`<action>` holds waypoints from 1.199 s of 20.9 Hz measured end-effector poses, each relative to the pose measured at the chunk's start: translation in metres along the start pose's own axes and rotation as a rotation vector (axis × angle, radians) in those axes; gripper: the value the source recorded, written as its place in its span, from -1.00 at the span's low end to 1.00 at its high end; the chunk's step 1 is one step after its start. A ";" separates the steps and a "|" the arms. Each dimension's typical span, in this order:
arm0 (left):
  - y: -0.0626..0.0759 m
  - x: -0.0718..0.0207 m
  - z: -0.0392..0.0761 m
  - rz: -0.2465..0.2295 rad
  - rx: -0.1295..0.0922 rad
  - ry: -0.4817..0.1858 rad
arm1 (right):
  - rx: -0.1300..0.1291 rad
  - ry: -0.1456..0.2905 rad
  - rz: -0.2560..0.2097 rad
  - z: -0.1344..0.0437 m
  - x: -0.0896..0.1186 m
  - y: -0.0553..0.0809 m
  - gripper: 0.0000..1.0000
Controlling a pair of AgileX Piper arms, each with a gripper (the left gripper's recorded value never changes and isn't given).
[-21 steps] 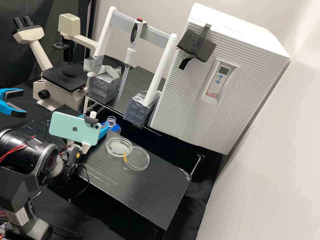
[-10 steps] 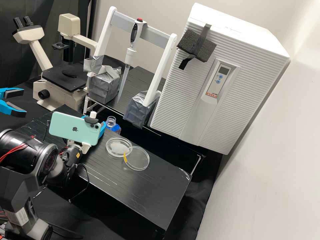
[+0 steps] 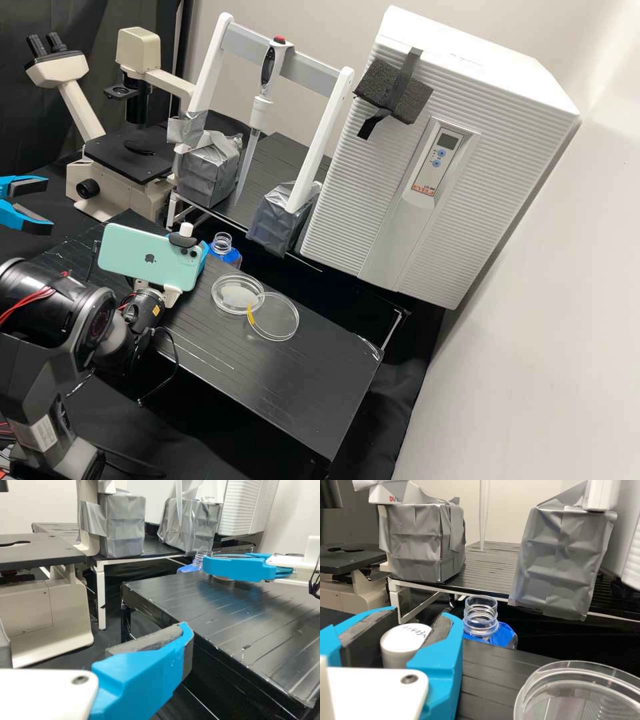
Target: Close the bottle
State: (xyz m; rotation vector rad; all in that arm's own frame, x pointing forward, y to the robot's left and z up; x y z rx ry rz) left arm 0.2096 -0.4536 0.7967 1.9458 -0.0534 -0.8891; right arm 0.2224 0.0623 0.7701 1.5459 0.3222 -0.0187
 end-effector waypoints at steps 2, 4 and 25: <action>0.000 0.0000 0.000 0.000 0.000 0.000 | 0.000 0.000 0.000 0.000 0.000 0.000 -1.00; 0.000 0.0003 0.000 -0.001 0.000 -0.002 | 0.000 0.000 0.000 0.000 0.000 0.000 -1.00; -0.001 0.0008 0.002 -0.004 -0.001 -0.007 | -0.031 0.032 0.181 -0.018 0.043 0.040 -1.00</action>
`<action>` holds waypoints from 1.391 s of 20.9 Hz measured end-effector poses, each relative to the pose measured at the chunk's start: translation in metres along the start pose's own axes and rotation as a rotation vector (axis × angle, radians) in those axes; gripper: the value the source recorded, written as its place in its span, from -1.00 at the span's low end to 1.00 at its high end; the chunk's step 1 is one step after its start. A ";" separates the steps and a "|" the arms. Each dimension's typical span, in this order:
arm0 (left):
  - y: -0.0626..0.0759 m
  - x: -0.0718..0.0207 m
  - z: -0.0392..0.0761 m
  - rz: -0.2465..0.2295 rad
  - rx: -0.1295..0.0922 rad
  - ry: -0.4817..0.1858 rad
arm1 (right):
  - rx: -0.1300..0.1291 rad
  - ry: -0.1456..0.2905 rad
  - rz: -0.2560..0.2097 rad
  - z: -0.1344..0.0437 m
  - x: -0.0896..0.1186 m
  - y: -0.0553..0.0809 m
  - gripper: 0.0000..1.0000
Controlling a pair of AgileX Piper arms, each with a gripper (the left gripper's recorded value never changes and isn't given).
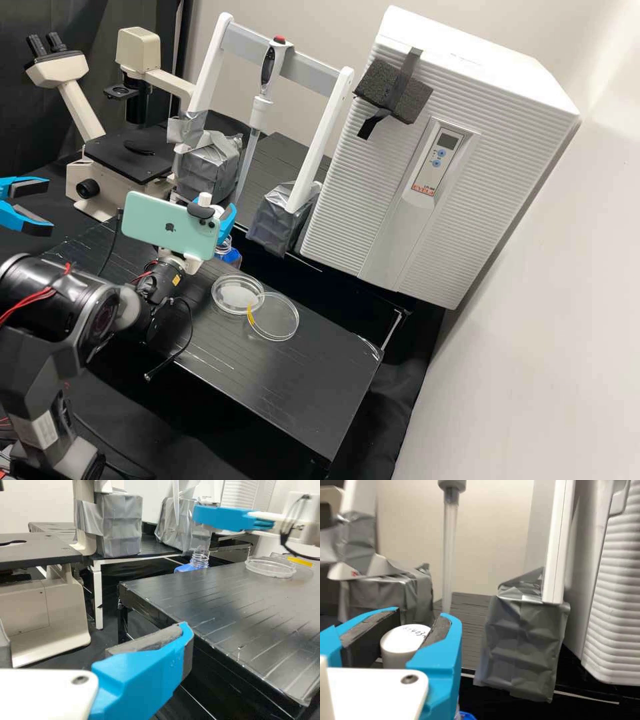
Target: Close the bottle
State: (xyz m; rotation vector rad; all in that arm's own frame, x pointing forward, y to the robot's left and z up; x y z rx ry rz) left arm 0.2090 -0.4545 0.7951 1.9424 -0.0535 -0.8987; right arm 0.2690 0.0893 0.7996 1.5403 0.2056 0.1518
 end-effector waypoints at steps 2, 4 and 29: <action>0.000 0.0000 0.000 0.000 0.000 0.000 | -0.008 -0.016 -0.011 0.002 0.009 -0.003 -1.00; 0.000 0.0000 0.000 0.000 0.000 0.000 | -0.026 -0.024 -0.028 0.004 0.015 -0.008 -1.00; 0.000 0.0000 0.000 0.000 0.000 0.000 | -0.074 -0.095 -0.041 0.025 0.040 -0.013 -1.00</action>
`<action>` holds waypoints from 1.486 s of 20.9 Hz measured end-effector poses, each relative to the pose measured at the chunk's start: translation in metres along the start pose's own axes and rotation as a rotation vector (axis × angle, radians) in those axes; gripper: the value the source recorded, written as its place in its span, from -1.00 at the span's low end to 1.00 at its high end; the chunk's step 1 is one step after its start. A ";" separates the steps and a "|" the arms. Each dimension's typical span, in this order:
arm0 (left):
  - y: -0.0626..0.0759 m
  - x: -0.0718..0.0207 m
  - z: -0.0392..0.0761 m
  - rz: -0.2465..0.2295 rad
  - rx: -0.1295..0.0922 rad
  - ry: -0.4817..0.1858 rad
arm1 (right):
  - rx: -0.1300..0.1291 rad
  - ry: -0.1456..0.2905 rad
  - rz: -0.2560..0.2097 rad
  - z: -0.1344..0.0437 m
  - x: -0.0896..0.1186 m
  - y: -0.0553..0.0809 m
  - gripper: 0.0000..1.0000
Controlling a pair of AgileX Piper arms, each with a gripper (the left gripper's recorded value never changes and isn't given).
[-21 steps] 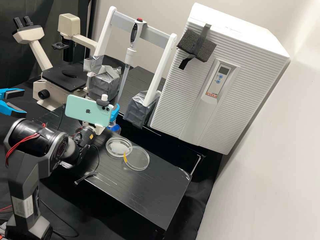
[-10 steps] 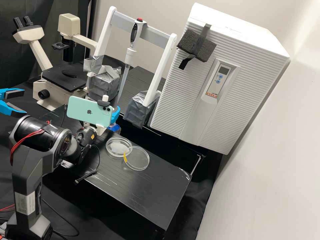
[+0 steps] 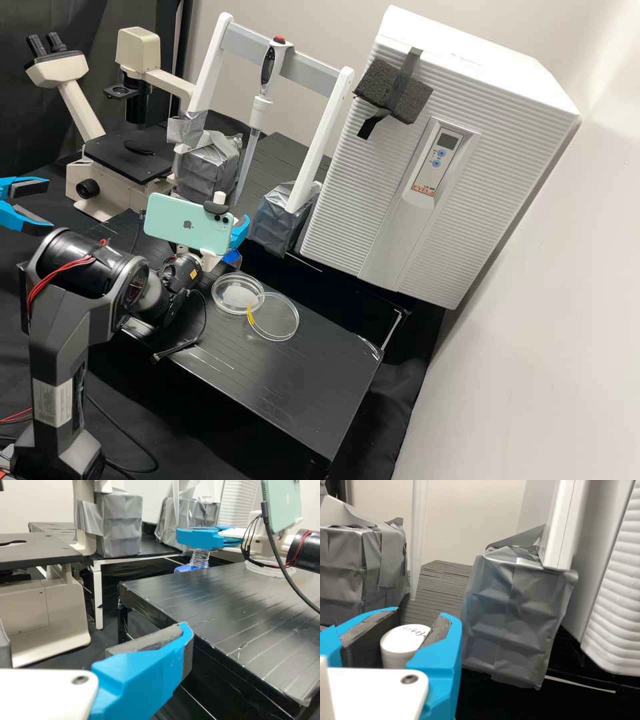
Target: Close the bottle
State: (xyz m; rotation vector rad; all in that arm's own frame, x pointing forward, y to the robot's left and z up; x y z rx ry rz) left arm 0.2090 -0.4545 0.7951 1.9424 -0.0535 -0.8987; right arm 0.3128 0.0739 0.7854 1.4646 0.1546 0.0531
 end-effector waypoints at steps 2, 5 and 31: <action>0.000 0.0000 0.000 0.000 0.000 0.000 | 0.000 -0.002 0.002 0.001 0.000 0.001 -1.00; 0.000 0.0000 0.000 0.000 0.000 0.000 | 0.000 -0.002 0.002 0.001 0.000 0.001 -1.00; 0.000 0.0014 0.002 -0.004 0.001 -0.011 | 0.004 -0.015 0.014 0.007 -0.013 0.003 -1.00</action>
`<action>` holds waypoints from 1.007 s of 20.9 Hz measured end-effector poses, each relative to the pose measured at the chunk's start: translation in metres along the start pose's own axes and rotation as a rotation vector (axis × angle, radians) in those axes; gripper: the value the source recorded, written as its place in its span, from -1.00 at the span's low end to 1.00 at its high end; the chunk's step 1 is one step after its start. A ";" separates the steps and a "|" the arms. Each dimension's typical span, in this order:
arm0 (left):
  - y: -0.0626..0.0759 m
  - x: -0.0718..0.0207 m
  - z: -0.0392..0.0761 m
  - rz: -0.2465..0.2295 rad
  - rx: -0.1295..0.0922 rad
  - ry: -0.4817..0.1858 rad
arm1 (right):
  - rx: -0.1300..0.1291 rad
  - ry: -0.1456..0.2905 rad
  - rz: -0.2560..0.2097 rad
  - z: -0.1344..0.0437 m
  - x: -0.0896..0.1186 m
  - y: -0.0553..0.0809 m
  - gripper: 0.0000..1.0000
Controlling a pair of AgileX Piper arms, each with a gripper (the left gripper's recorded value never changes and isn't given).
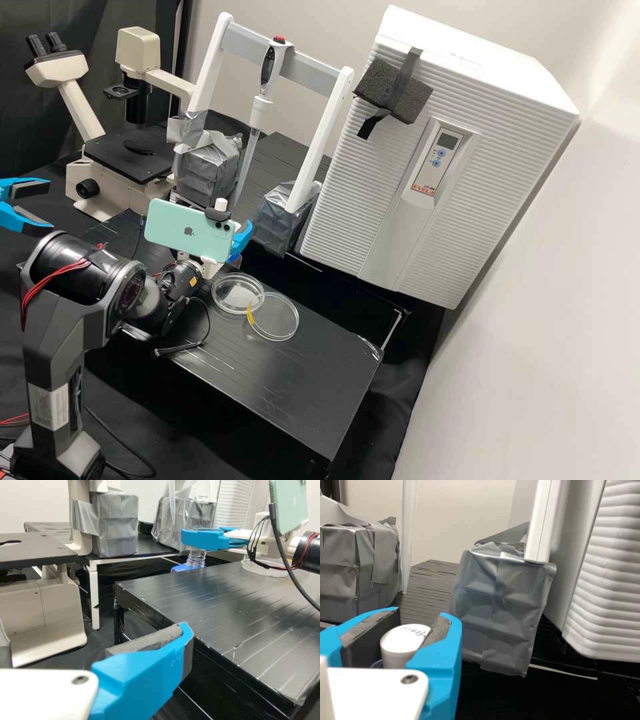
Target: Close the bottle
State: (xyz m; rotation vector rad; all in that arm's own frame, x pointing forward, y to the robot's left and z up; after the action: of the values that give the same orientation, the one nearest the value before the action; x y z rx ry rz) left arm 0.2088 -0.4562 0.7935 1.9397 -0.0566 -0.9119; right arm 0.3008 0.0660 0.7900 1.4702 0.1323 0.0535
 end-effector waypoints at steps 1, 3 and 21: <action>0.000 0.0000 0.000 0.000 0.000 0.000 | 0.000 0.000 0.000 0.000 0.000 0.000 -1.00; 0.000 0.0000 0.000 0.000 0.000 0.000 | 0.000 0.009 -0.007 -0.003 0.000 -0.002 -1.00; 0.000 0.0000 0.000 0.000 0.000 0.000 | 0.026 0.013 -0.024 -0.007 0.004 -0.004 -1.00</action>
State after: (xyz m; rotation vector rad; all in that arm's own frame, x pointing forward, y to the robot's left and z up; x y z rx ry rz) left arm 0.2088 -0.4562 0.7935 1.9397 -0.0566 -0.9119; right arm 0.3033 0.0731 0.7853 1.4940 0.1614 0.0420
